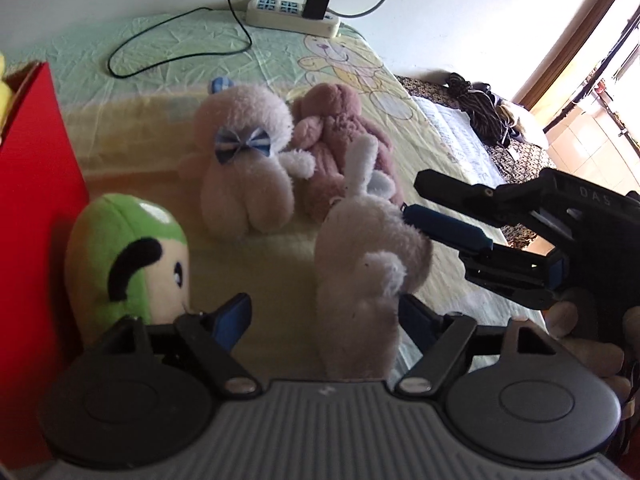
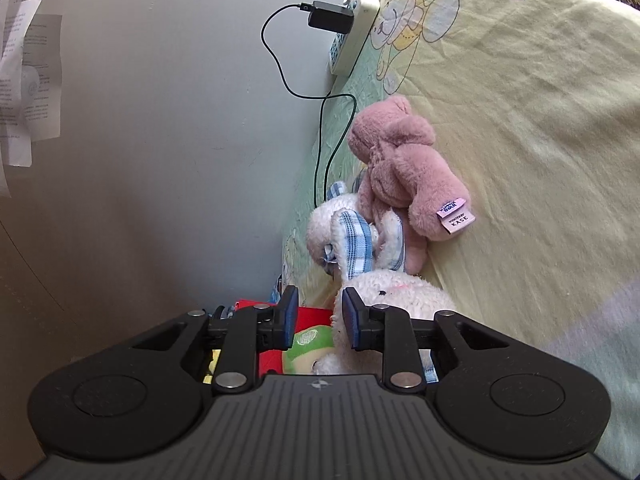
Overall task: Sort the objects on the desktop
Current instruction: 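Grasp the white bunny with the right gripper and lift it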
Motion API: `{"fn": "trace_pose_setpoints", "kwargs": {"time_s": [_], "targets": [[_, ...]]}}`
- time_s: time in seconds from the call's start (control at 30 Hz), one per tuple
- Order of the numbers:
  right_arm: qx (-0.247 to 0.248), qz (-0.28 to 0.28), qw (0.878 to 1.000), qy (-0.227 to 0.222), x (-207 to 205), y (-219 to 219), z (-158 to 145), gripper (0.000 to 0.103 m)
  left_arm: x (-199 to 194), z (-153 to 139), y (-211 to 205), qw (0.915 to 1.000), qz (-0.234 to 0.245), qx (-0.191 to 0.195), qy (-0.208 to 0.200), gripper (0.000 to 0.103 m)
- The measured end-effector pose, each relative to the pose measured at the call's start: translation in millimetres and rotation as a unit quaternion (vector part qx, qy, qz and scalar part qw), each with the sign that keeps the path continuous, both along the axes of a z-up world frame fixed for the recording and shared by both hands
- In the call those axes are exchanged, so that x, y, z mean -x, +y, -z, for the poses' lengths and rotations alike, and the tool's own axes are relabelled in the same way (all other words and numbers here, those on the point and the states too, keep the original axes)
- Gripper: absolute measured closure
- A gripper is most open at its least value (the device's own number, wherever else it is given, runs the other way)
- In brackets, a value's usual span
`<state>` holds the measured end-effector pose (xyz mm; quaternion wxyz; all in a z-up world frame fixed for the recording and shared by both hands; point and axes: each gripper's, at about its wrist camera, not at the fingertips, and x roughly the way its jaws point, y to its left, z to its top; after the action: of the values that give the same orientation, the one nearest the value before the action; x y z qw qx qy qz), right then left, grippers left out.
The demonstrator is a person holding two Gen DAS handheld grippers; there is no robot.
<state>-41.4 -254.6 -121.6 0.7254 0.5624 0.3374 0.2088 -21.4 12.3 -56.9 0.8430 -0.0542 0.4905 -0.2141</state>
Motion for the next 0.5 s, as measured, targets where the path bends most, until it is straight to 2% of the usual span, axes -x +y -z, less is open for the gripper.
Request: {"fn": "trace_pose_setpoints", "kwargs": {"time_s": [0.1,0.17,0.2,0.27,0.37,0.4,0.47,0.5], "targets": [[-0.026,-0.019,0.999,0.002,-6.0,9.6,4.1,0.077,-4.9,0.6,-5.7,1.0000,-0.001,0.006,0.003,0.023],[-0.038,-0.034,0.999,-0.002,-9.6,20.1,4.3,0.076,-7.8,0.9,-12.0,1.0000,0.001,0.000,0.000,0.034],[-0.036,-0.042,0.998,-0.006,-11.7,25.3,2.1,0.076,-8.0,2.9,-13.7,1.0000,0.001,-0.007,0.001,0.034],[-0.022,-0.038,0.999,-0.024,-10.7,28.2,-5.1,0.071,-9.1,8.2,-10.8,0.9999,0.001,-0.006,0.011,0.044],[0.017,-0.012,0.999,-0.046,-1.5,19.2,-13.8,0.069,-11.0,14.2,-4.8,0.9997,-0.008,-0.015,0.016,0.046],[0.039,-0.002,0.998,-0.046,2.0,15.3,-14.7,0.066,-11.5,15.2,-2.1,0.9997,-0.013,-0.016,0.016,0.046],[0.089,0.009,0.996,-0.028,6.7,5.9,-9.6,0.066,-12.2,15.9,2.3,0.9996,-0.016,-0.014,0.017,0.046],[0.096,0.007,0.995,-0.015,8.2,2.1,-3.2,0.066,-12.1,16.0,3.5,0.9997,-0.014,-0.013,0.018,0.046]]}}
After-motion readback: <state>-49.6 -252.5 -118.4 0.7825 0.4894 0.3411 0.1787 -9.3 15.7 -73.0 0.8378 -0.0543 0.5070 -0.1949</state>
